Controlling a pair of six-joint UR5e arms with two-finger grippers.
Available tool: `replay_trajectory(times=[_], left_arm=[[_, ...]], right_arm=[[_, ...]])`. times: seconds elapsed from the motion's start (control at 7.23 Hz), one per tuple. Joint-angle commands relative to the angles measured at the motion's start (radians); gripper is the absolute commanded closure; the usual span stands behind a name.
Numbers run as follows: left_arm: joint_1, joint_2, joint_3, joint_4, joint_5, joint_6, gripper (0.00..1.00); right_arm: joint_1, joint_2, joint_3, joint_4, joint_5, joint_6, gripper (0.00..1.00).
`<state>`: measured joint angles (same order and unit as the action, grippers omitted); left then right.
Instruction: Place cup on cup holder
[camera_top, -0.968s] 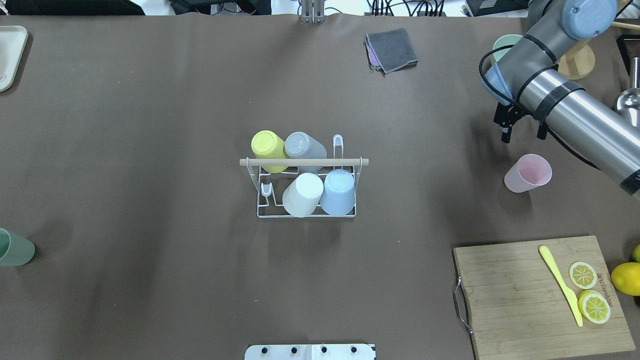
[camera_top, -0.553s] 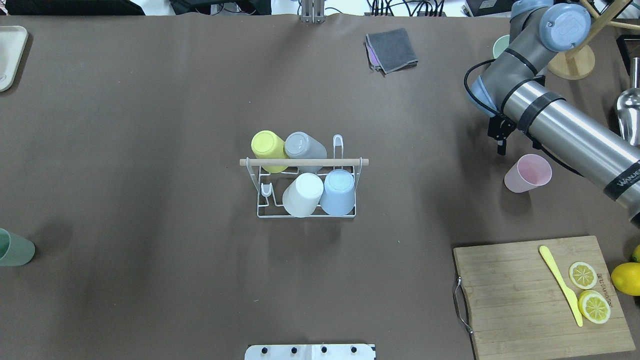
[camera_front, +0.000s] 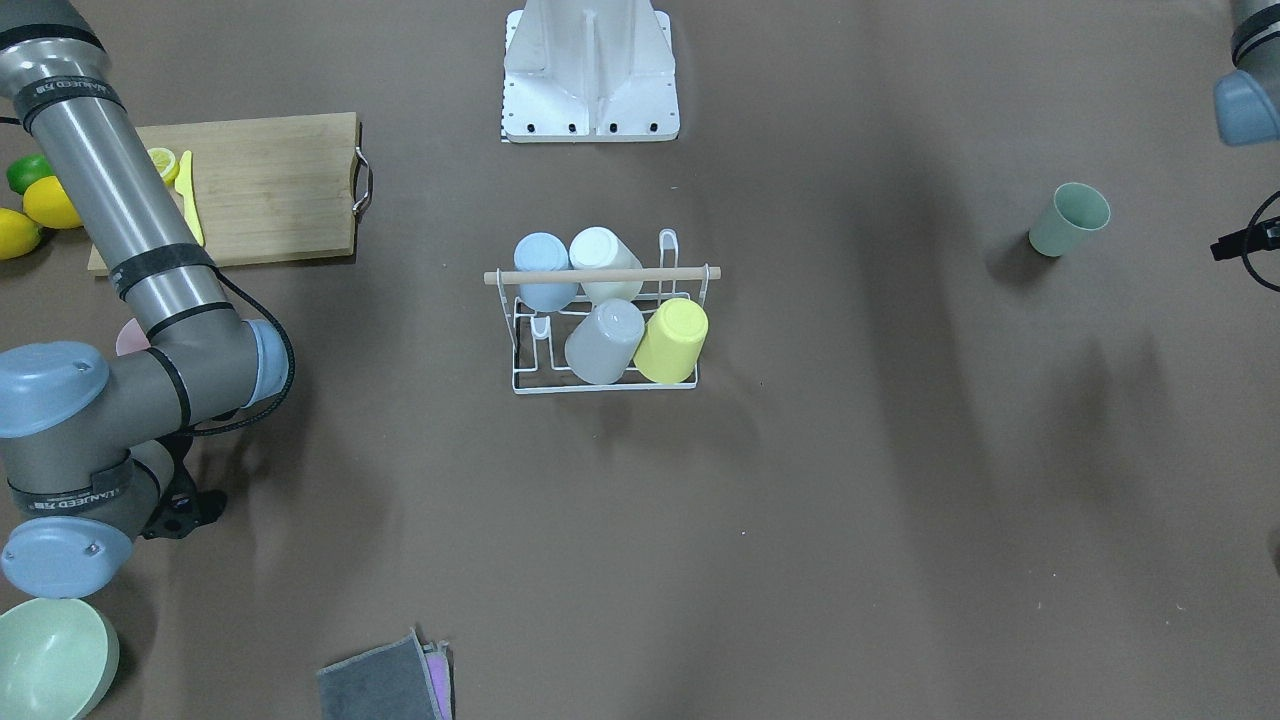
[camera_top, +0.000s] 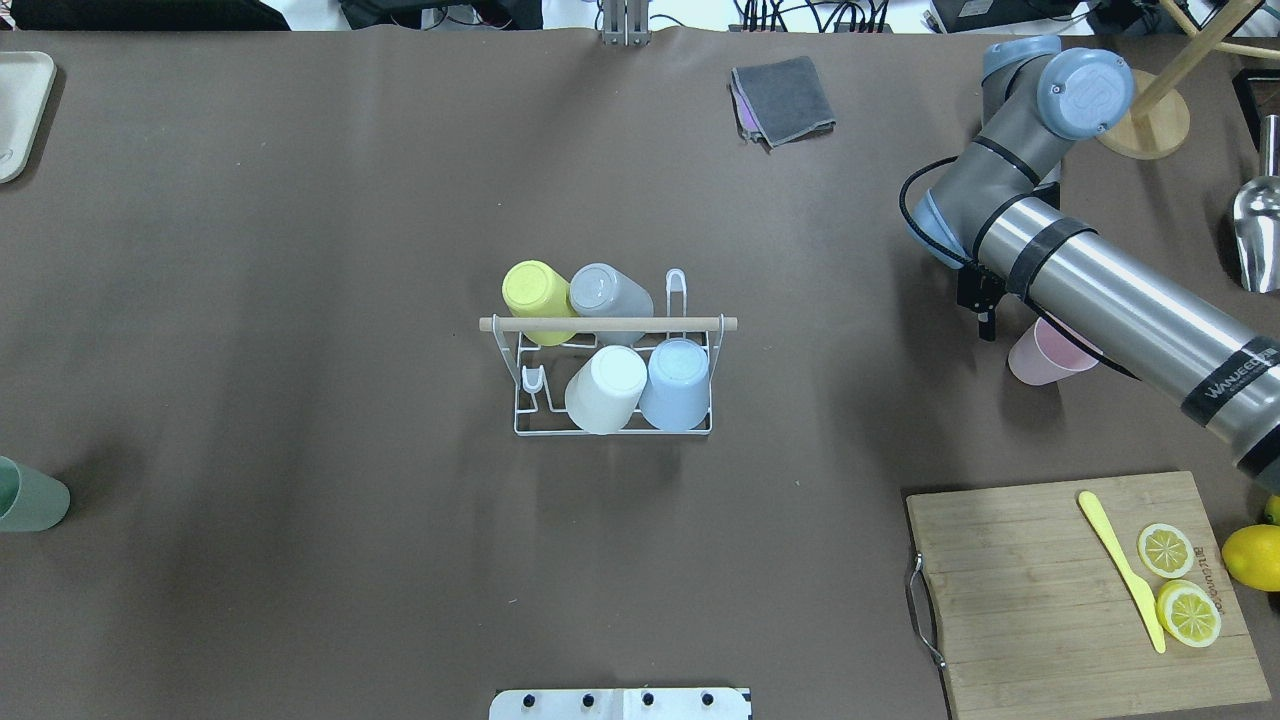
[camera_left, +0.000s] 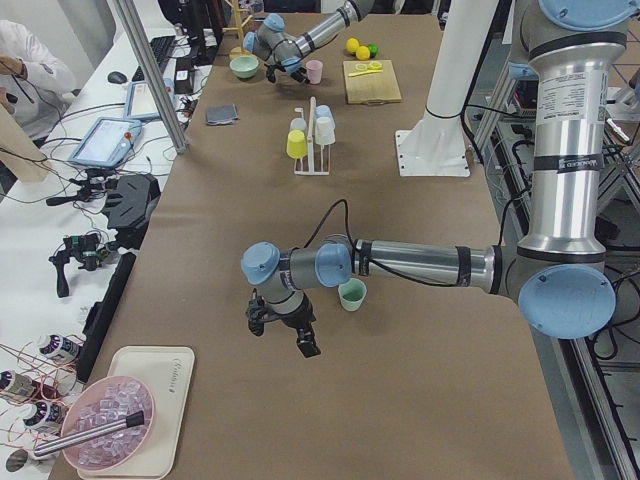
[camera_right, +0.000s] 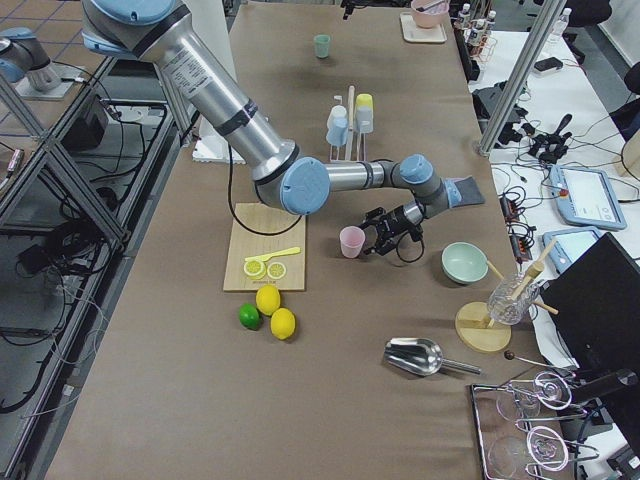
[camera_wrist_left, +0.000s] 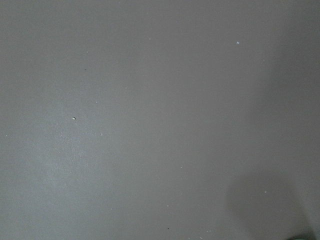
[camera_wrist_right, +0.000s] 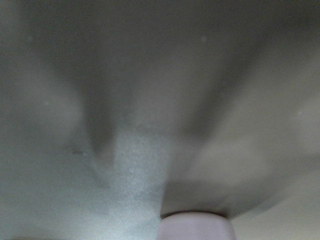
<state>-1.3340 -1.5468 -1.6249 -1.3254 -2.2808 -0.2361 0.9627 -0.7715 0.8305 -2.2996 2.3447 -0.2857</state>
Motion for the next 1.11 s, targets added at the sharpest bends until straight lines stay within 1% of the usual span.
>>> replay_trajectory(times=[0.0, 0.14, 0.28, 0.42, 0.55, 0.69, 0.83, 0.97], left_arm=[[0.018, -0.07, 0.016, 0.09, -0.037, -0.003, 0.02], [0.013, -0.099, 0.023, 0.098, -0.061, -0.003, 0.02], [0.01, -0.111, 0.022, 0.1, -0.062, -0.003, 0.02], [0.009, -0.162, 0.023, 0.153, -0.065, -0.005, 0.02], [0.007, -0.22, 0.026, 0.235, -0.063, -0.005, 0.02], [0.009, -0.278, 0.057, 0.283, -0.062, -0.005, 0.02], [0.009, -0.321, 0.085, 0.314, -0.062, -0.006, 0.02], [0.01, -0.341, 0.1, 0.316, -0.052, -0.011, 0.02]], right_arm=[[-0.005, -0.008, 0.001, -0.003, -0.004, -0.001, 0.0], [-0.006, -0.012, 0.001, -0.003, -0.002, -0.001, 0.0], [-0.007, -0.014, 0.002, -0.003, -0.004, -0.004, 0.0], [-0.006, -0.017, 0.006, -0.006, -0.007, -0.007, 0.0], [-0.001, -0.014, 0.01, -0.023, -0.01, -0.016, 0.0], [0.002, -0.014, 0.012, -0.026, -0.01, -0.021, 0.0], [0.004, -0.02, 0.012, -0.026, -0.01, -0.023, 0.0], [0.01, -0.031, 0.015, -0.026, -0.01, -0.035, 0.0]])
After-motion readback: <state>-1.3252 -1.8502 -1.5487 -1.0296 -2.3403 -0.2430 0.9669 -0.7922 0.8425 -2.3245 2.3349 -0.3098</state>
